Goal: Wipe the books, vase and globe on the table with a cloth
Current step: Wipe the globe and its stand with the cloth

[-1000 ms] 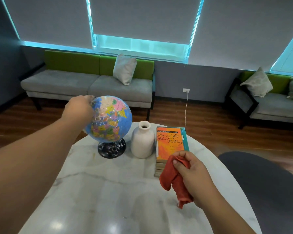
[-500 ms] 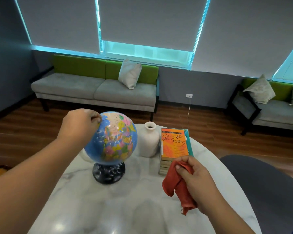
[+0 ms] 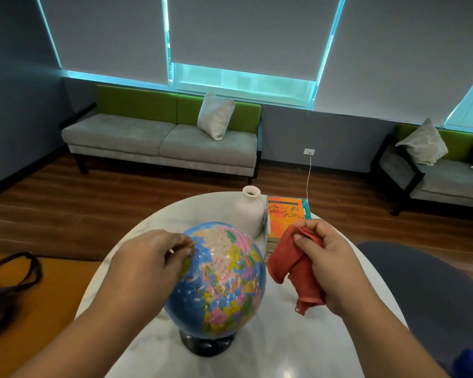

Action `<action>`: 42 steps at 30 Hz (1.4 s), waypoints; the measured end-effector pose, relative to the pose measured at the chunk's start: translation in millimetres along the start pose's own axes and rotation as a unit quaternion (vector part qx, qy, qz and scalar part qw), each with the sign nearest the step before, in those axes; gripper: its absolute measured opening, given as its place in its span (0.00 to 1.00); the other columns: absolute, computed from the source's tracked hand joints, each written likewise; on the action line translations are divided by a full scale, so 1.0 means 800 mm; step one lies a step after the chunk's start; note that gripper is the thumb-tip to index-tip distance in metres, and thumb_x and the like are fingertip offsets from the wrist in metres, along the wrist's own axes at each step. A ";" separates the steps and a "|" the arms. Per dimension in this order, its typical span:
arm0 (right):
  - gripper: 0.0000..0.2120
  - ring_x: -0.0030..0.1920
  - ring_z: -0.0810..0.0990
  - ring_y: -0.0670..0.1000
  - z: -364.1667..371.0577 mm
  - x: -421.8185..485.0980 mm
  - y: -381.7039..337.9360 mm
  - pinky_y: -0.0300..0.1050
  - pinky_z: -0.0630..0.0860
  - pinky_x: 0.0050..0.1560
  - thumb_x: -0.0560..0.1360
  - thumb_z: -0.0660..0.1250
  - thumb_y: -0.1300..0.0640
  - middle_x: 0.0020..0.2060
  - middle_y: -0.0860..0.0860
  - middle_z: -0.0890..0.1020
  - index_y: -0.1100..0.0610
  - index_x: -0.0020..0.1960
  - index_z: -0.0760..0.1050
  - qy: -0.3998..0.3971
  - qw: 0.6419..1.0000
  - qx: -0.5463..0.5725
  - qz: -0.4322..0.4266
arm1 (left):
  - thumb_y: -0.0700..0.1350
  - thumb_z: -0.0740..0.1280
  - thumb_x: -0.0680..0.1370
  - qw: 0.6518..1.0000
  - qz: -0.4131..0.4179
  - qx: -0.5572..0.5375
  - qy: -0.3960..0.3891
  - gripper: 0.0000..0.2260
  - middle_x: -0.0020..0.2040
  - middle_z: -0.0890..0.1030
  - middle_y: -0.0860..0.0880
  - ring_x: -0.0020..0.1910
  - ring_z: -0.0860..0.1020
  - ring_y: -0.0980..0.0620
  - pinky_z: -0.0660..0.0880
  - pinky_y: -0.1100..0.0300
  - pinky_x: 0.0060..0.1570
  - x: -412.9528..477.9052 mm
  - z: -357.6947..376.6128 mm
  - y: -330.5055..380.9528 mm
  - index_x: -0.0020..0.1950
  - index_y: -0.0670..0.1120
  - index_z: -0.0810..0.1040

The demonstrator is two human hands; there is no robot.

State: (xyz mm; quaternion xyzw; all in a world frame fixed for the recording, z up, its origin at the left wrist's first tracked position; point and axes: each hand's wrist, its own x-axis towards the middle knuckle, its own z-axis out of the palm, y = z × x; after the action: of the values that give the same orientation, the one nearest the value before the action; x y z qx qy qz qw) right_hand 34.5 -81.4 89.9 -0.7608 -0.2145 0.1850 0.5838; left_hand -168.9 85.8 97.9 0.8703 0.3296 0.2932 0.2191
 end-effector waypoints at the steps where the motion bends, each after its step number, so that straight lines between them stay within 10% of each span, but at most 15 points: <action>1: 0.07 0.53 0.78 0.53 -0.002 0.001 -0.002 0.52 0.82 0.46 0.79 0.66 0.57 0.52 0.46 0.79 0.44 0.51 0.77 -0.005 1.000 0.003 -0.001 | 0.43 0.72 0.73 1.000 -0.004 -0.004 -0.005 0.06 0.41 0.80 0.59 0.43 0.78 0.57 0.75 0.61 0.45 -0.007 -0.001 0.003 0.49 0.51 0.85; 9: 0.18 0.55 0.76 0.54 -0.017 0.011 -0.006 0.52 0.80 0.46 0.75 0.63 0.66 0.57 0.47 0.76 0.44 0.54 0.77 -0.067 0.998 0.021 0.011 | 0.42 0.73 0.73 0.997 -0.057 -0.049 0.004 0.08 0.41 0.79 0.64 0.44 0.77 0.66 0.68 0.75 0.37 -0.049 0.006 0.014 0.44 0.56 0.81; 13: 0.22 0.54 0.76 0.50 -0.013 0.013 -0.001 0.52 0.81 0.50 0.73 0.70 0.63 0.57 0.45 0.75 0.40 0.57 0.70 -0.059 0.998 0.002 -0.016 | 0.43 0.75 0.71 0.982 -0.133 -0.127 0.033 0.09 0.40 0.82 0.60 0.46 0.77 0.68 0.75 0.65 0.46 -0.054 0.011 0.017 0.40 0.57 0.80; 20: 0.10 0.45 0.74 0.46 -0.012 0.012 0.010 0.39 0.74 0.37 0.74 0.71 0.54 0.45 0.36 0.72 0.40 0.44 0.73 -0.074 0.997 0.012 -0.029 | 0.46 0.76 0.70 0.974 -0.203 -0.086 0.053 0.05 0.40 0.82 0.60 0.44 0.78 0.63 0.73 0.66 0.41 -0.053 0.018 0.036 0.39 0.55 0.82; 30: 0.07 0.50 0.77 0.55 -0.031 0.015 0.022 0.60 0.82 0.48 0.76 0.69 0.55 0.50 0.45 0.76 0.43 0.47 0.76 -0.059 0.975 0.186 0.103 | 0.40 0.71 0.75 0.980 -0.191 -0.057 0.019 0.08 0.47 0.82 0.61 0.47 0.78 0.64 0.73 0.67 0.43 -0.048 0.018 0.038 0.38 0.49 0.77; 42: 0.02 0.48 0.80 0.52 0.003 0.001 0.031 0.57 0.81 0.51 0.78 0.67 0.54 0.47 0.48 0.81 0.48 0.48 0.78 -0.076 0.961 0.232 0.128 | 0.41 0.71 0.75 0.978 -0.198 -0.070 -0.003 0.06 0.50 0.82 0.60 0.51 0.79 0.59 0.78 0.54 0.52 -0.044 0.018 0.037 0.40 0.46 0.76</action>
State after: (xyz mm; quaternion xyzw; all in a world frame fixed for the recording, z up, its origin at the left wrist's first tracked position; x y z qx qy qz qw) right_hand 36.7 -84.9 65.4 -0.6090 -0.1102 0.3604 0.6979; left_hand -167.9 38.5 91.4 0.7712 0.4735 0.2639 0.3338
